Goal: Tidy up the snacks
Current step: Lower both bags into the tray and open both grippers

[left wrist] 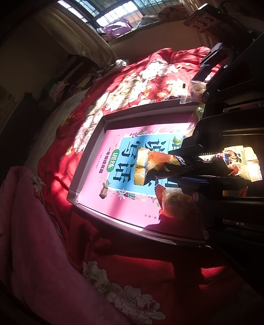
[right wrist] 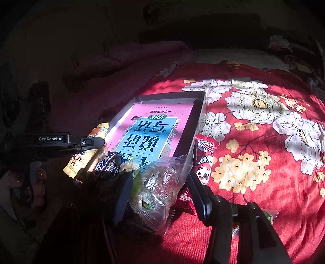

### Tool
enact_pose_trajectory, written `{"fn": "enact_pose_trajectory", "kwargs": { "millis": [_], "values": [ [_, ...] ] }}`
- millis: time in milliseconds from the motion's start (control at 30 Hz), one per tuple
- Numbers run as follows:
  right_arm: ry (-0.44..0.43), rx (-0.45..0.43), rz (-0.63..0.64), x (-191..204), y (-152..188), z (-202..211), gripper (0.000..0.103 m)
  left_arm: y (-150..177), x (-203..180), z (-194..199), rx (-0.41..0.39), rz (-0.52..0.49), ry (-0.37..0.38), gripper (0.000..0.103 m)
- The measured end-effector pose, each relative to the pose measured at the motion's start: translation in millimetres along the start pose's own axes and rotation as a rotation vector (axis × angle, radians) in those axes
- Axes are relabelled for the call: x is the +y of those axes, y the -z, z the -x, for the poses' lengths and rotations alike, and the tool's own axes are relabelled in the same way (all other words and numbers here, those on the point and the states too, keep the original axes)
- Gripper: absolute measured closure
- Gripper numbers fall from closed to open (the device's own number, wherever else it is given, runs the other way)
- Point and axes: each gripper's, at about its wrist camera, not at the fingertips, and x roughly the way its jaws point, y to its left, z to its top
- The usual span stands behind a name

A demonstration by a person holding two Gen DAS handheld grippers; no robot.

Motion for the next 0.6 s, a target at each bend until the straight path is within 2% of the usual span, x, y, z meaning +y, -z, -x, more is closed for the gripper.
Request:
{"fn": "enact_pose_trajectory", "kwargs": {
  "millis": [267, 600],
  "values": [
    [-0.030, 0.014, -0.004, 8.2, 7.3, 1.2, 0.045, -0.9, 0.4, -0.6, 0.000, 0.003, -0.011, 0.081],
    [-0.052, 0.040, 0.051, 31.1, 2.5, -18.8, 0.044, -2.6, -1.9, 4.4, -0.009, -0.004, -0.004, 0.068]
  ]
}}
